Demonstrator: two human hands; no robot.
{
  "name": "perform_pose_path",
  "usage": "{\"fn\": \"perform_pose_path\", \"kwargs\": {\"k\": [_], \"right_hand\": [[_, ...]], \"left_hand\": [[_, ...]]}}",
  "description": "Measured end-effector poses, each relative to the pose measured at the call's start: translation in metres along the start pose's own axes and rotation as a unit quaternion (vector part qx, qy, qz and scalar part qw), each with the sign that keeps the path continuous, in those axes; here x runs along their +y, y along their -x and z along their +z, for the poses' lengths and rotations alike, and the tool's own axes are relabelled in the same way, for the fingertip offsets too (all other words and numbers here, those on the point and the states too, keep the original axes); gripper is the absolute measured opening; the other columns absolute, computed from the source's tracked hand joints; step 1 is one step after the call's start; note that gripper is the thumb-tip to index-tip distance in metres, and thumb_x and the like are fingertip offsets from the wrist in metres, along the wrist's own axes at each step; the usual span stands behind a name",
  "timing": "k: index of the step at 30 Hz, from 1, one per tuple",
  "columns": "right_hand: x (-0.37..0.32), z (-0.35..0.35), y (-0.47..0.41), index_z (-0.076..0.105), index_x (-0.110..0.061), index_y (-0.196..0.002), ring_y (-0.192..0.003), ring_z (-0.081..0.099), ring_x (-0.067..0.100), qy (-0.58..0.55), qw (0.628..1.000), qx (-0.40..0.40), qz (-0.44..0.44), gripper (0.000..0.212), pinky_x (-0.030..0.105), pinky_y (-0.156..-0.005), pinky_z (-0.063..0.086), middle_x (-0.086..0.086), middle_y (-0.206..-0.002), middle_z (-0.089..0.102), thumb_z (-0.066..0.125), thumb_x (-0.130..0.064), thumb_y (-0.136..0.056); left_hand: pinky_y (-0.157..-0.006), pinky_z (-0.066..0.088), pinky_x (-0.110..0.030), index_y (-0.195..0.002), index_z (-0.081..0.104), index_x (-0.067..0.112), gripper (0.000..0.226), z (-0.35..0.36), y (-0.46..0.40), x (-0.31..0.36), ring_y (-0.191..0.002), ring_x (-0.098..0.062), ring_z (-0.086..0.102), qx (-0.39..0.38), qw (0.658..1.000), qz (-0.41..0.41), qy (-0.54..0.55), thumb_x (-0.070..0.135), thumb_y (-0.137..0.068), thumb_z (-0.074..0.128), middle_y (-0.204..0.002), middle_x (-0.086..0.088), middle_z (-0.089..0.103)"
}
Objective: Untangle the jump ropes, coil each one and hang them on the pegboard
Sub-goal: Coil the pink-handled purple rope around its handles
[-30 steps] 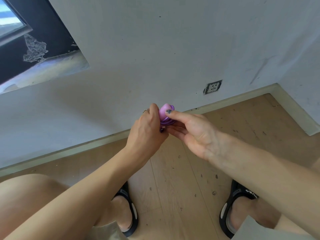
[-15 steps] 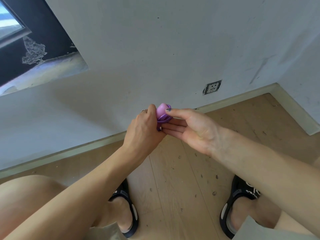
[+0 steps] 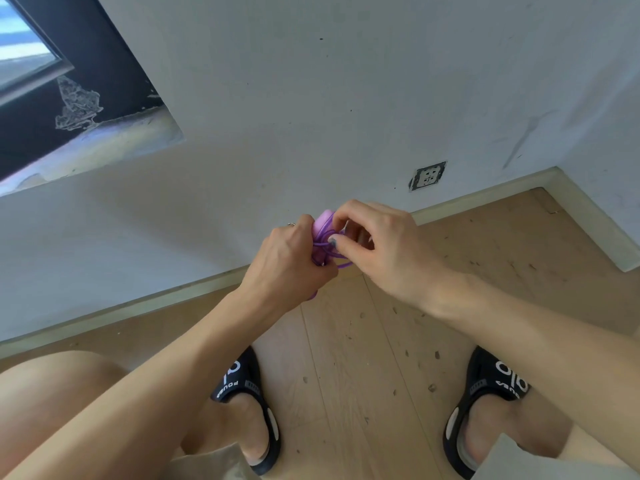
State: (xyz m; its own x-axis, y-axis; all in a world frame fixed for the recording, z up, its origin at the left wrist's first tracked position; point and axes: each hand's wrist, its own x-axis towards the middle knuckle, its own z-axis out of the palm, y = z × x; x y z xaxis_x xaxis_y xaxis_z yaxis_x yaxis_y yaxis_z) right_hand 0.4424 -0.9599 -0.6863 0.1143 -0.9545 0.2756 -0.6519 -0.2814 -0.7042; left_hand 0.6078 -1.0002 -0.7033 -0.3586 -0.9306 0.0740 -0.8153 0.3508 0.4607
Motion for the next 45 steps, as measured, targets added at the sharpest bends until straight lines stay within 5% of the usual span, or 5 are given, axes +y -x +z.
{"fn": "perform_pose_path", "kwargs": {"k": [11, 20, 34, 41, 45], "right_hand": [[0.003, -0.010, -0.005, 0.064, -0.010, -0.097, -0.071, 0.049, 0.017, 0.192, 0.961, -0.054, -0.193, 0.014, 0.038, -0.053, 0.049, 0.002, -0.095, 0.052, 0.055, -0.020, -0.098], [-0.006, -0.012, -0.003, 0.049, -0.009, -0.098, -0.064, 0.047, 0.021, 0.177, 0.961, -0.133, -0.164, 0.014, 0.034, -0.056, 0.041, 0.003, -0.093, 0.053, 0.044, -0.021, -0.102], [-0.019, -0.007, -0.016, 0.061, -0.016, -0.097, -0.069, 0.057, 0.007, -0.320, 0.903, -0.165, 0.234, 0.016, 0.020, -0.063, 0.043, -0.003, -0.081, 0.062, 0.068, -0.006, -0.088], [-0.005, -0.026, -0.018, 0.057, -0.026, -0.075, -0.058, 0.048, 0.006, 0.143, 0.946, -0.288, 0.046, 0.027, 0.027, -0.055, 0.035, -0.009, -0.061, 0.053, 0.059, -0.046, -0.093], [0.000, -0.013, -0.017, 0.041, -0.022, -0.060, -0.061, 0.047, 0.019, 0.190, 0.960, -0.205, -0.033, 0.047, 0.034, -0.057, 0.035, -0.003, -0.060, 0.051, 0.045, -0.048, -0.099]], "left_hand": [[-0.054, 0.044, -0.033, -0.082, 0.051, 0.011, 0.034, -0.009, 0.004, -0.002, -0.062, -0.024, 0.051, -0.089, 0.996, 0.033, 0.001, 0.027, -0.066, 0.077, -0.067, -0.003, 0.057], [-0.062, 0.052, -0.033, -0.091, 0.051, 0.020, 0.046, -0.001, 0.001, -0.010, -0.068, -0.015, 0.058, -0.129, 0.991, 0.013, 0.017, 0.041, -0.064, 0.082, -0.074, 0.006, 0.062], [-0.062, 0.047, -0.019, -0.079, 0.054, 0.031, 0.031, 0.008, 0.005, 0.013, -0.067, -0.008, 0.054, -0.180, 0.983, 0.032, -0.032, 0.051, -0.074, 0.078, -0.075, 0.010, 0.053], [-0.054, 0.043, -0.028, -0.074, 0.041, 0.031, 0.030, 0.019, 0.011, 0.004, -0.059, -0.015, 0.052, -0.185, 0.981, 0.056, -0.035, 0.037, -0.076, 0.070, -0.065, 0.006, 0.053], [-0.059, 0.052, -0.041, -0.080, 0.055, 0.015, 0.021, 0.018, 0.007, 0.001, -0.059, -0.021, 0.056, -0.172, 0.984, 0.041, -0.020, 0.032, -0.077, 0.067, -0.064, 0.000, 0.059]]}}
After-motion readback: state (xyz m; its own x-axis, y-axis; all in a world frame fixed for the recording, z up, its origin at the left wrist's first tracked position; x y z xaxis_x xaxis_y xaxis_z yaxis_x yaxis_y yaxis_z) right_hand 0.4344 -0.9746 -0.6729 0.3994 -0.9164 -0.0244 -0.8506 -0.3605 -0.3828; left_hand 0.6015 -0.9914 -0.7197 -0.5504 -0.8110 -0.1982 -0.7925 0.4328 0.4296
